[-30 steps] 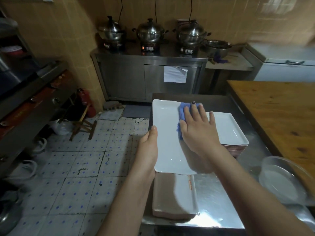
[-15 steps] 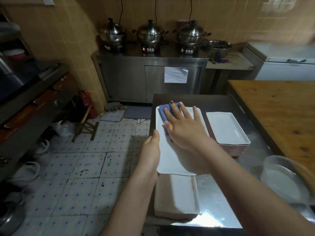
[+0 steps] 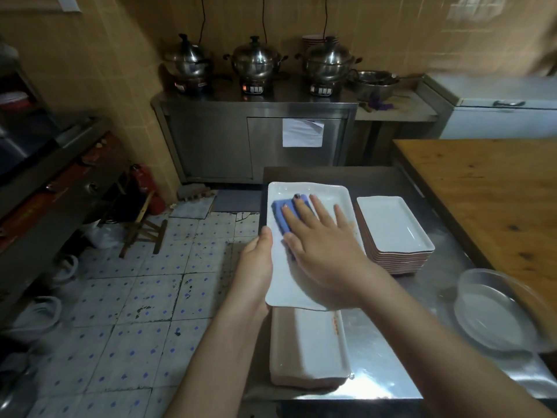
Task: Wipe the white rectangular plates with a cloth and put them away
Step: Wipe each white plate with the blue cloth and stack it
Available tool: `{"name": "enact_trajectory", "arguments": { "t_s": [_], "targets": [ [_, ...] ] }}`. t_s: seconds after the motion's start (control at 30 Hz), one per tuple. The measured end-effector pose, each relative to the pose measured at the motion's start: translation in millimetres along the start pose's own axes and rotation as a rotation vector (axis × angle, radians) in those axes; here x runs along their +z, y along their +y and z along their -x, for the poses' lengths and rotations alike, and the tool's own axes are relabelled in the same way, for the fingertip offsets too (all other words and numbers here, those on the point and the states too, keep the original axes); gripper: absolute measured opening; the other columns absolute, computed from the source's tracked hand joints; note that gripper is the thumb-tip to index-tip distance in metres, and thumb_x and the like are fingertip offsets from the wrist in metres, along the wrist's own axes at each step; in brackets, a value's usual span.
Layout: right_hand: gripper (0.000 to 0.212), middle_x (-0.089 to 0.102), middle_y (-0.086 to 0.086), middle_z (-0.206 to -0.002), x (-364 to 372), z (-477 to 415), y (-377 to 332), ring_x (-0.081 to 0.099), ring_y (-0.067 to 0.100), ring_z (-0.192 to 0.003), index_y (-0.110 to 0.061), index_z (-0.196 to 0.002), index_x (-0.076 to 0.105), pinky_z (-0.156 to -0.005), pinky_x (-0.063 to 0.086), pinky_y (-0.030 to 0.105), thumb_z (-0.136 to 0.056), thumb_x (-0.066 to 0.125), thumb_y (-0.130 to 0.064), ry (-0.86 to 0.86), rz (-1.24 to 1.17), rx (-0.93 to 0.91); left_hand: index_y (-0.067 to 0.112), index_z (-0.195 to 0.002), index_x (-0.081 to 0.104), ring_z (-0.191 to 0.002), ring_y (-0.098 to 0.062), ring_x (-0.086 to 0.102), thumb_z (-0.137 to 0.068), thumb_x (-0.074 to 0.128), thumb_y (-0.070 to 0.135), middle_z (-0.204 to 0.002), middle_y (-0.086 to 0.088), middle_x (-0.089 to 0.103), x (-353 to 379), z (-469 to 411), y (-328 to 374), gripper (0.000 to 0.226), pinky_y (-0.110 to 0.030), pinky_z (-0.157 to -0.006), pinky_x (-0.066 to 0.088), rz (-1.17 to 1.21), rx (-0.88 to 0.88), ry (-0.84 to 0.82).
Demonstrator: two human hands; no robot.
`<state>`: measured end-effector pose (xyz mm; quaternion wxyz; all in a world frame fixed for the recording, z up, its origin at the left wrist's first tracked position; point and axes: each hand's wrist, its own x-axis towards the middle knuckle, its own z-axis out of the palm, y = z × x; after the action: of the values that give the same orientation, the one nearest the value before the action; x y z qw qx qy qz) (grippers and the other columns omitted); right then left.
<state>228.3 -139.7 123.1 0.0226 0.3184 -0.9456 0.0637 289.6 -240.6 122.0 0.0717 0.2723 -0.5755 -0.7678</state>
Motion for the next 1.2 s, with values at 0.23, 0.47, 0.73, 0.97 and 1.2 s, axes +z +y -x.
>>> {"name": "enact_trajectory", "arguments": {
  "t_s": [0.23, 0.47, 0.73, 0.97, 1.2],
  "targets": [
    [0.057, -0.012, 0.001, -0.160, 5.7, 36.6, 12.4, -0.015, 0.022, -0.146, -0.024, -0.152, -0.005, -0.116, -0.009, 0.042, -0.101, 0.014, -0.041, -0.023, 0.030, 0.043, 0.018, -0.081, 0.063, -0.058, -0.014, 0.068, -0.098, 0.041, 0.040, -0.062, 0.005, 0.071, -14.6, -4.8, 6.8, 0.035, -0.026, -0.053, 0.053, -0.025, 0.071, 0.026],
    [0.054, -0.013, -0.003, -0.159, 12.4, 19.4, -13.0, -0.016, 0.018, -0.145, -0.028, -0.152, -0.001, -0.117, -0.005, 0.039, -0.102, 0.017, -0.038, -0.015, -0.124, 0.036, 0.018, -0.089, 0.064, -0.056, -0.013, 0.066, -0.100, 0.038, 0.034, -0.070, 0.000, 0.069, 0.3, -1.4, -5.1, 0.033, -0.020, -0.049, 0.051, -0.032, 0.022, -0.028],
    [0.054, -0.005, 0.002, -0.160, 18.6, 32.2, 10.8, -0.005, 0.024, -0.147, -0.024, -0.152, 0.002, -0.116, -0.008, 0.043, -0.101, 0.018, -0.036, -0.030, 0.000, 0.231, 0.016, -0.079, 0.062, -0.049, -0.010, 0.065, -0.099, 0.039, 0.035, -0.059, 0.006, 0.069, -10.2, -6.4, -6.0, 0.035, -0.020, -0.042, 0.052, -0.053, 0.024, -0.020],
    [0.040, 0.028, 0.010, -0.150, 21.4, 36.8, -6.1, 0.032, 0.028, -0.132, -0.015, -0.135, 0.042, -0.104, 0.025, 0.032, -0.102, 0.023, -0.026, -0.006, -0.360, 0.196, 0.020, -0.085, 0.062, -0.051, -0.009, 0.065, -0.100, 0.037, 0.036, -0.062, 0.006, 0.069, -1.6, -2.4, -23.1, 0.033, -0.019, -0.042, 0.049, -0.003, 0.011, 0.010],
    [0.041, 0.057, 0.005, -0.127, 16.0, 41.9, 11.5, 0.052, 0.023, -0.113, -0.015, -0.127, 0.056, -0.088, 0.038, 0.026, -0.087, 0.064, -0.020, 0.168, -0.542, 0.369, 0.020, -0.102, 0.064, -0.069, -0.017, 0.070, -0.098, 0.039, 0.041, -0.082, 0.001, 0.072, 0.5, 2.3, -40.0, 0.032, -0.025, -0.052, 0.052, -0.028, 0.007, 0.053]
  ]
}}
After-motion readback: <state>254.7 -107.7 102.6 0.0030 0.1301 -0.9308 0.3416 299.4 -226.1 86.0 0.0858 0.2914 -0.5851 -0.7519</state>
